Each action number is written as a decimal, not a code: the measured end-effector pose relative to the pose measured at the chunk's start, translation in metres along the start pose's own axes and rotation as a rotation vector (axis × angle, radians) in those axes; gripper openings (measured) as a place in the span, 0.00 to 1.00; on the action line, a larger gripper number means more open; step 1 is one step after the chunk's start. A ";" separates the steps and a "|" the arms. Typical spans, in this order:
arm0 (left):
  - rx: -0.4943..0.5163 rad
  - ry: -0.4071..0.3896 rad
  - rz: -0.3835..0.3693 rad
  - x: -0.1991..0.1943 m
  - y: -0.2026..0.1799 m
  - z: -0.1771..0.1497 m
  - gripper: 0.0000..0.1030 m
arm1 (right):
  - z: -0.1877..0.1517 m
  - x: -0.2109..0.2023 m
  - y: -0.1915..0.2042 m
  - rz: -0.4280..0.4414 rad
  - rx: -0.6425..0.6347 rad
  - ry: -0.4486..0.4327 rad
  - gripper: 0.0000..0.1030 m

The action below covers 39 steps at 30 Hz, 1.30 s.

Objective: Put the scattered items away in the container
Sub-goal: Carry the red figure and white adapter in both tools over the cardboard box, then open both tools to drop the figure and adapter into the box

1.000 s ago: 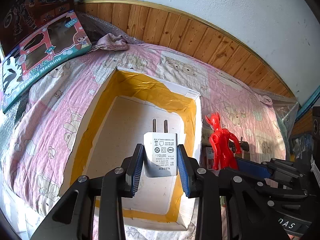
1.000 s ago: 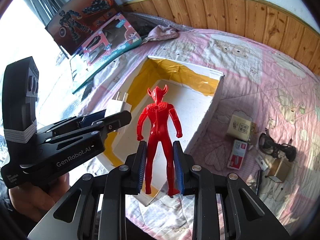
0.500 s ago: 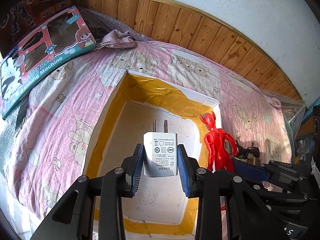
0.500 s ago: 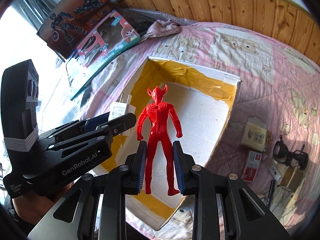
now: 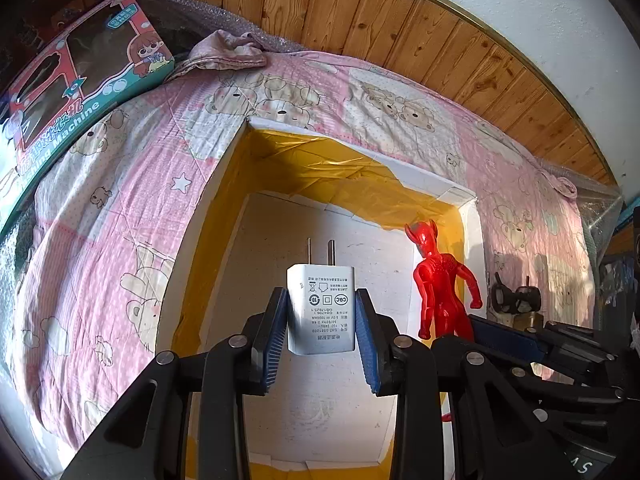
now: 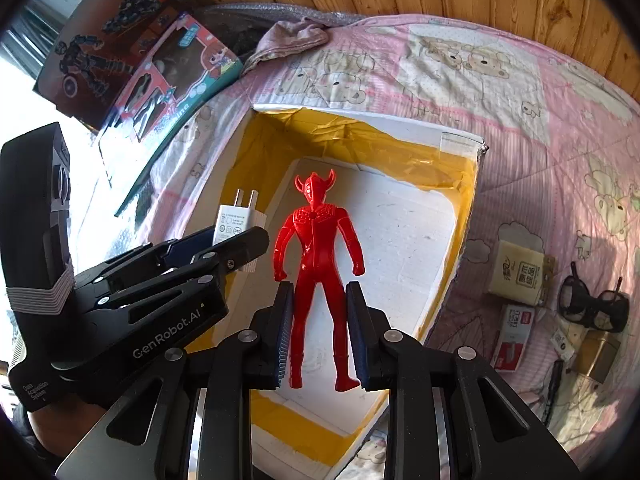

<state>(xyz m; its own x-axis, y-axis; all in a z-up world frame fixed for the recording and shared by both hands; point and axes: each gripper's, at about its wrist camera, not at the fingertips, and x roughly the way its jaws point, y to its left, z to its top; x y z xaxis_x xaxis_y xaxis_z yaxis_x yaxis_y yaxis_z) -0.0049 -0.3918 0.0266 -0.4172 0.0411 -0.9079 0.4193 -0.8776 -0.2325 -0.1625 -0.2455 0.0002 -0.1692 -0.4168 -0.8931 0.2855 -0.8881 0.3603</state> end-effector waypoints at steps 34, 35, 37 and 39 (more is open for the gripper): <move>0.061 0.106 0.022 0.080 0.007 0.038 0.33 | 0.040 0.061 -0.023 -0.127 0.014 0.085 0.27; 0.061 0.104 0.025 0.081 0.007 0.038 0.33 | 0.040 0.061 -0.022 -0.132 0.009 0.084 0.28; 0.062 0.095 0.030 0.082 0.005 0.039 0.34 | 0.040 0.062 -0.021 -0.133 -0.002 0.074 0.28; 0.044 0.098 0.039 0.085 0.006 0.040 0.39 | 0.039 0.060 -0.023 -0.130 0.001 0.062 0.32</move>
<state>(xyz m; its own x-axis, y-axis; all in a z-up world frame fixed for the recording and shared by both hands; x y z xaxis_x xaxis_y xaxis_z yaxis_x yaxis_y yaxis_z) -0.0700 -0.4124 -0.0377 -0.3196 0.0513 -0.9462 0.3972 -0.8993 -0.1829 -0.2160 -0.2579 -0.0513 -0.1457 -0.2853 -0.9473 0.2637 -0.9341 0.2408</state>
